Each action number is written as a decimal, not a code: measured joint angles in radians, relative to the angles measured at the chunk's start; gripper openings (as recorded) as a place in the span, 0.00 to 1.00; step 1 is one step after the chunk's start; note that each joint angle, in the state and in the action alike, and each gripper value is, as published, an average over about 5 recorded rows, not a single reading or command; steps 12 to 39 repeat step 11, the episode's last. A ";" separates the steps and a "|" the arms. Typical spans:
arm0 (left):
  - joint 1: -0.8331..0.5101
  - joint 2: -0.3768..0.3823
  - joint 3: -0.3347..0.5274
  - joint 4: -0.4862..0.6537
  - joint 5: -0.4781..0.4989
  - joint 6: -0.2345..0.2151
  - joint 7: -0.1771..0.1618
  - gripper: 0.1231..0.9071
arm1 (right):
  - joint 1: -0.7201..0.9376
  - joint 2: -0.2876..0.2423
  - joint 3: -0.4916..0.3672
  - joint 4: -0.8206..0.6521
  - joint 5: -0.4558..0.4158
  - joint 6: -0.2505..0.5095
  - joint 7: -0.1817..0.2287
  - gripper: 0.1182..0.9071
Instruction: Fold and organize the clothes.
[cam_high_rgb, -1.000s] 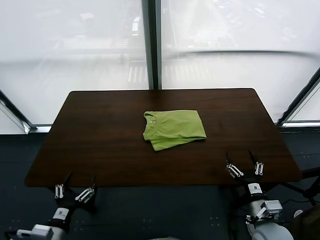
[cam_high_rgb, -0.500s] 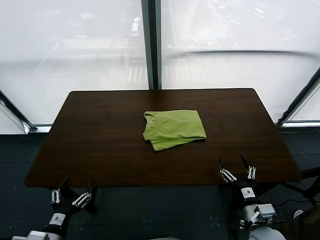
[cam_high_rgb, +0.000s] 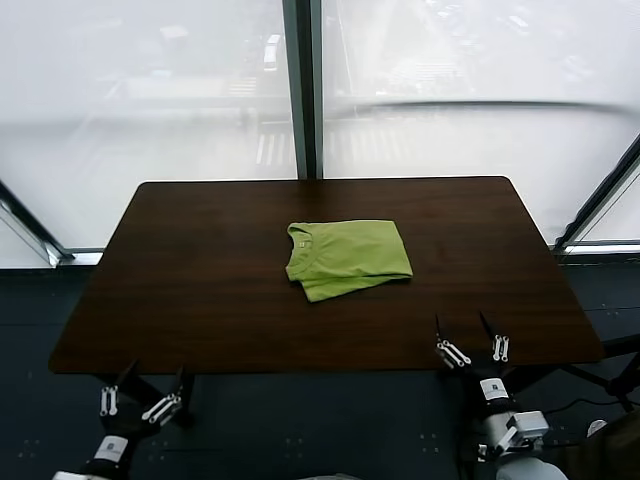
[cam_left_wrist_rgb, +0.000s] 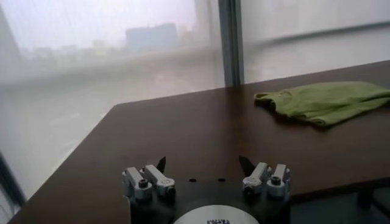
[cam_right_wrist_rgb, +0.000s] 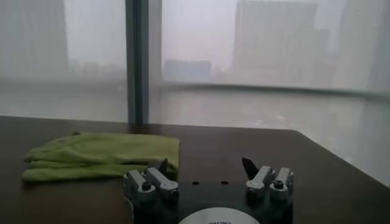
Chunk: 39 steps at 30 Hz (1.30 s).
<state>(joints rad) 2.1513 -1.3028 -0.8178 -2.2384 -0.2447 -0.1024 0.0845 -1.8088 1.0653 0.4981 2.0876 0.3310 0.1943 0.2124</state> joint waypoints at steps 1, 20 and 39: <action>0.002 0.000 0.000 -0.001 0.000 0.000 0.000 1.00 | -0.001 0.001 0.000 0.001 -0.001 0.000 0.000 1.00; 0.013 0.001 0.004 -0.001 -0.006 0.002 -0.002 1.00 | -0.010 0.002 0.011 0.012 -0.001 -0.009 0.000 1.00; 0.013 0.001 0.004 -0.001 -0.006 0.002 -0.002 1.00 | -0.010 0.002 0.011 0.012 -0.001 -0.009 0.000 1.00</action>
